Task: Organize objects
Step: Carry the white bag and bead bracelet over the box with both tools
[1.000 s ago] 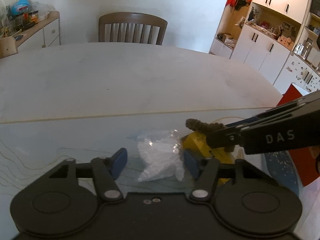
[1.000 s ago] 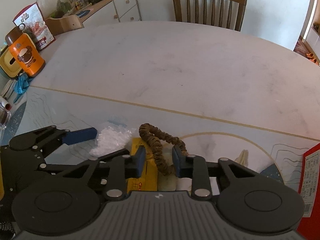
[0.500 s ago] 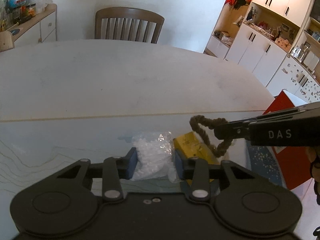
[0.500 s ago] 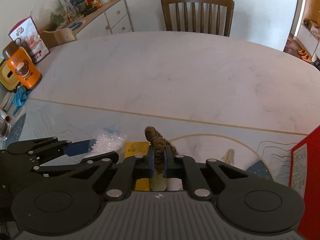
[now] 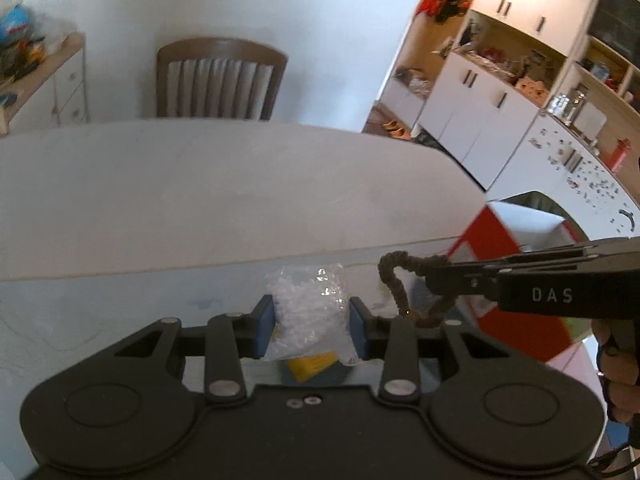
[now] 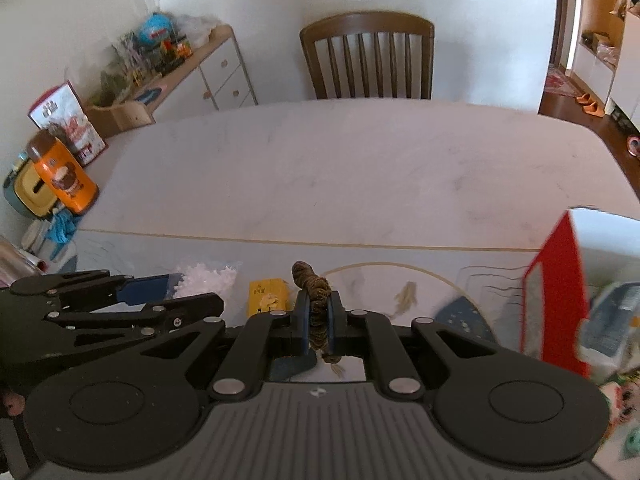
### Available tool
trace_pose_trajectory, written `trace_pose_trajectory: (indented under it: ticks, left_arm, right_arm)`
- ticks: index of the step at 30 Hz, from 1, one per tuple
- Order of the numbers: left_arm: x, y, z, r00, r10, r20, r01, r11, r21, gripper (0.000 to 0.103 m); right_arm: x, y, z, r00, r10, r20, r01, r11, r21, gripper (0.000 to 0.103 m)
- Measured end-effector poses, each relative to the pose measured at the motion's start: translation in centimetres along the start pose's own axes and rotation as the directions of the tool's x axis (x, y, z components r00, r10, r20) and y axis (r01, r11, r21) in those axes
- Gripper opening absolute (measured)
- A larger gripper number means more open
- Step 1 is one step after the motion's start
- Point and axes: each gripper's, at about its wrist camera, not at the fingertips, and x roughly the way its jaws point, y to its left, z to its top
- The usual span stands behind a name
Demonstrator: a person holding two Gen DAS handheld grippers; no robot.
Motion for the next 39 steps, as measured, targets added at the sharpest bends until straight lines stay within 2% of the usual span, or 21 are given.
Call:
trace_pose_trajectory:
  ticks: [10, 18, 29, 39]
  left_arm:
    - [-3.1, -6.5, 1.6, 0.998, -0.043, 0.044, 0.038, 0.993, 0.116, 0.037]
    - [-3.5, -12.0, 2.3, 0.995, -0.079, 0.053, 0.068, 0.98, 0.187, 0.037]
    - [-1.1, -19.5, 2.1, 0.993, -0.119, 0.014, 0.111, 0.957, 0.267, 0.037]
    - [2.3, -25.1, 1.5, 0.99, -0.137, -0.032, 0.14, 0.939, 0.315, 0.037]
  right_arm:
    - [-7.3, -2.8, -0.9, 0.996, -0.004, 0.093, 0.001, 0.999, 0.036, 0.008]
    - [-11.9, -6.7, -2.3, 0.988, -0.031, 0.151, 0.022, 0.998, 0.065, 0.008]
    - [-15.9, -14.1, -4.3, 0.979, -0.091, 0.18, 0.069, 0.99, 0.126, 0.008]
    - [-17.5, -20.8, -5.9, 0.974, -0.138, 0.179, 0.107, 0.979, 0.177, 0.008]
